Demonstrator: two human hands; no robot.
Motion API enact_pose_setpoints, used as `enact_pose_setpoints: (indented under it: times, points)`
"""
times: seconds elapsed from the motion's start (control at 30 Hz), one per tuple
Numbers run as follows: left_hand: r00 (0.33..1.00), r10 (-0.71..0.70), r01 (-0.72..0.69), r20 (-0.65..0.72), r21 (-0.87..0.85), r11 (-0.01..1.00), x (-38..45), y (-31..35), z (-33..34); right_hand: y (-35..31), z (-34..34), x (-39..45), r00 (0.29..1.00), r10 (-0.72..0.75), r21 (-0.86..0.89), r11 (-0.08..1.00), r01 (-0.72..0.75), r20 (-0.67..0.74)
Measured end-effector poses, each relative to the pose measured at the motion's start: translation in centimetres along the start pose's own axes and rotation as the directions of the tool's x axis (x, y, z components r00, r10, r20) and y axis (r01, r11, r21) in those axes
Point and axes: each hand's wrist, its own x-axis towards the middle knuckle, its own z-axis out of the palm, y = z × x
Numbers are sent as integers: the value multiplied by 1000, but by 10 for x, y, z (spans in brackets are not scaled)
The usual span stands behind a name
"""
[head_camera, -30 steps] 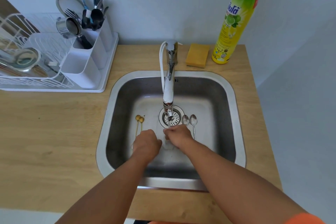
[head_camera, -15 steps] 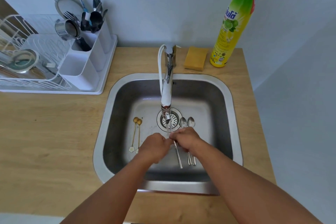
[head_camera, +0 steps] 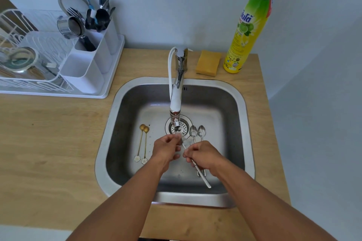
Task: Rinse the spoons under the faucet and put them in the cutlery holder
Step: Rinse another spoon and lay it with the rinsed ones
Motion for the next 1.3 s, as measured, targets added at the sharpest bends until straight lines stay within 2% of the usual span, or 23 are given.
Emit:
enact_pose_setpoints:
  times: [0.2, 0.37, 0.5, 0.63, 0.8, 1.0, 1.07, 1.17, 1.3]
  points:
    - [997, 23, -35, -77, -159, 987, -6, -7, 14, 1, 1, -3, 1000, -14, 105, 994, 16, -22]
    - [996, -59, 38, -61, -292, 956, -17, -8, 14, -3, 2, -3, 1000, -15, 132, 991, 14, 5]
    - [989, -97, 56, -112, -321, 945, -16, -8, 9, -3, 8, -6, 999, -9, 126, 992, 3, 46]
    - [984, -96, 43, -153, -316, 948, -14, -4, 13, -5, 14, -6, 1000, -13, 142, 990, 9, 27]
    - [989, -120, 67, -87, -455, 888, -20, 4, 16, -8, 13, -5, 1000, -19, 176, 984, 23, -22]
    - [990, -137, 132, 21, -432, 892, -25, 5, 15, -5, 9, -3, 999, -22, 206, 978, 30, -41]
    - [991, -131, 135, 39, -423, 896, -25, 5, 14, -1, 8, -3, 997, -52, 157, 986, 61, -63]
    - [989, -146, 131, -7, -400, 907, -24, 6, 18, 3, 7, -4, 982, -130, -25, 992, 127, -140]
    - [984, -173, 129, -47, -483, 866, -26, 16, 27, 3, 6, -5, 943, -253, -184, 959, 216, -214]
